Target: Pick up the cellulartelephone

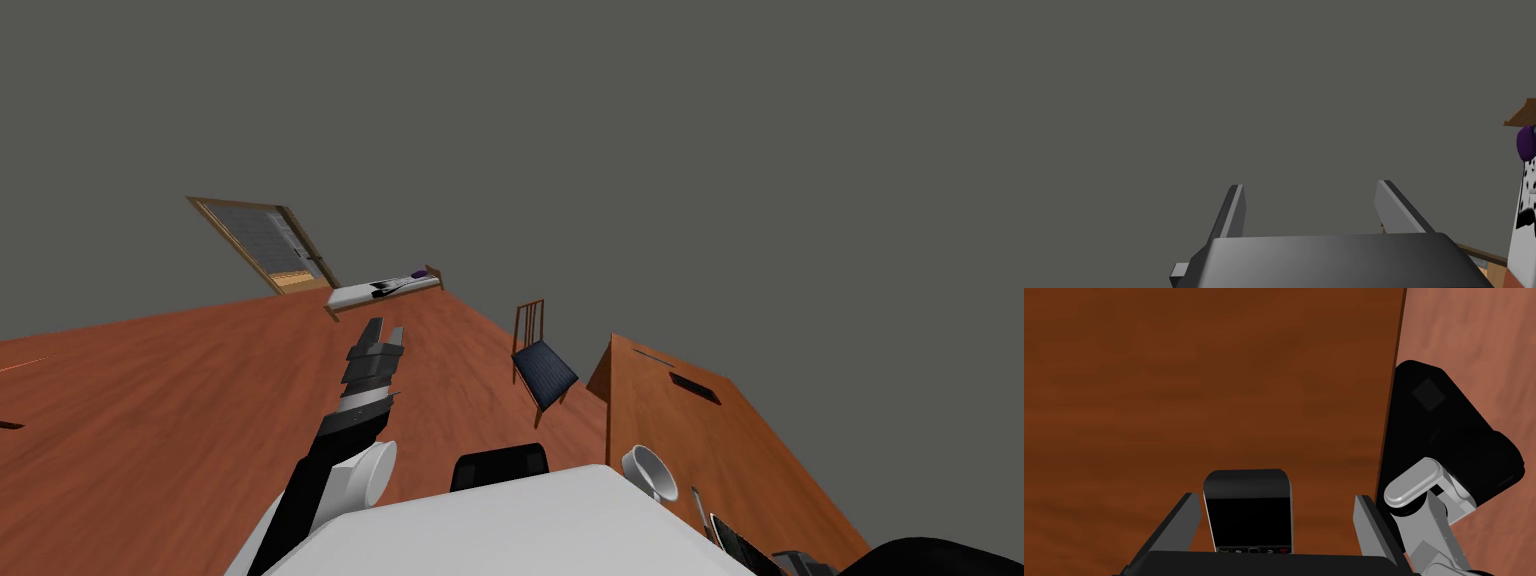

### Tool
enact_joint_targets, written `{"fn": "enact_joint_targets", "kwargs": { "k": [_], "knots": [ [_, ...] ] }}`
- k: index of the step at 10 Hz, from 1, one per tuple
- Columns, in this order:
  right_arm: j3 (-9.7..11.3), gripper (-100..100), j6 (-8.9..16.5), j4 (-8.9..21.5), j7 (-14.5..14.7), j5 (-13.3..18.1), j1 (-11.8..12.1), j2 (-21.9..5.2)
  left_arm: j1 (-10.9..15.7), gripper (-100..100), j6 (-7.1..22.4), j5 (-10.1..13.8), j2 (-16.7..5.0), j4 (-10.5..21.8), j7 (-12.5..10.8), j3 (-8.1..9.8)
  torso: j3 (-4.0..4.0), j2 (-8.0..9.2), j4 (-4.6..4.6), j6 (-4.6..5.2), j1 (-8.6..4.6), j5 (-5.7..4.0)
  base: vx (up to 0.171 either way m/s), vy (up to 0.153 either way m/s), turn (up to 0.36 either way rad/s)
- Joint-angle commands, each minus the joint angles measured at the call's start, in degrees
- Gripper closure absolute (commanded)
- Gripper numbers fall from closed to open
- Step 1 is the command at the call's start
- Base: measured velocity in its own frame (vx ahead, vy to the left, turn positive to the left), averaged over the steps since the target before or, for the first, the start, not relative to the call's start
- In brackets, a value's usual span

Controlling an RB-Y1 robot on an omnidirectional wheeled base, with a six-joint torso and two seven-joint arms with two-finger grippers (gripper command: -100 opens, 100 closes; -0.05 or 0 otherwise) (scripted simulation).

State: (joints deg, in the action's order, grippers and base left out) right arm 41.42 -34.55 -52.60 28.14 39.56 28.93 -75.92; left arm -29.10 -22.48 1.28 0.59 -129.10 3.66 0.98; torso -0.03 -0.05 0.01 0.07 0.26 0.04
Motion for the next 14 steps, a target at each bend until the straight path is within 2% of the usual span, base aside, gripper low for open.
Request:
{"fn": "enact_joint_targets", "kwargs": {
  "k": [1,2,3,4,8,9,10,12,13,14],
  "knots": [
    [0.5,-100,1.0,0.7,-0.3,0.5,-0.6,1.8,0.0,0,0.0,0.0,0.0,0.0,0.0,0.0,0.0,0.0,0.0,0.0,0.0,0.0,-0.027,-0.044,0.097],
    [0.8,-100,1.8,1.2,-0.5,0.8,-1.0,3.2,0.0,0,0.0,0.0,0.0,0.0,0.0,0.0,0.06,0.1,0.03,0.01,-0.06,-0.01,-0.03,-0.056,0.077],
    [0.8,-100,1.7,0.6,-0.6,0.8,-0.8,2.5,0.0,0,0.0,0.0,0.0,0.0,0.0,0.0,0.09,0.15,0.04,0.02,-0.11,-0.03,-0.013,-0.026,0.016],
    [0.8,100,1.9,0.6,-0.6,0.8,-0.8,2.6,0.0,0,0.0,0.0,0.0,0.0,0.0,0.0,0.08,0.12,0.03,0.04,-0.03,-0.01,0.0,-0.007,0.01],
    [0.8,100,1.9,0.6,-0.6,0.8,-0.9,2.6,0.0,0,0.0,0.0,0.0,0.0,0.0,0.0,0.04,0.08,0.01,0.07,0.08,-0.01,0.0,0.0,0.0],
    [0.8,0,1.9,0.6,-0.6,0.8,-0.9,2.6,0.0,0,0.0,0.0,0.0,0.0,0.0,0.0,0.05,0.08,0.01,0.07,0.08,-0.01,0.0,0.0,0.0],
    [0.3,100,0.5,0.4,-0.2,0.3,-0.4,0.8,0.0,0,0.0,0.0,0.0,0.0,0.0,0.0,0.05,0.08,0.01,0.07,0.08,-0.01,0.012,0.033,-0.092],
    [-0.1,100,-0.5,-0.3,-0.1,-0.1,0.0,-1.1,0.0,0,0.0,0.0,0.0,0.0,0.0,0.0,0.01,0.04,-0.02,0.13,0.26,0.04,0.024,0.045,-0.094],
    [0.3,100,0.0,-0.1,-0.4,0.2,-0.4,-0.3,0.0,0,0.0,0.0,0.0,0.0,0.0,0.0,-0.01,-0.01,-0.02,0.11,0.31,0.06,0.012,0.025,-0.023],
    [0.3,0,-0.1,-0.2,-0.5,0.2,-0.4,-0.5,0.0,0,0.0,0.0,0.0,0.0,0.0,0.0,0.01,0.02,-0.01,0.08,0.23,0.03,0.002,0.005,0.002]
  ]
}}
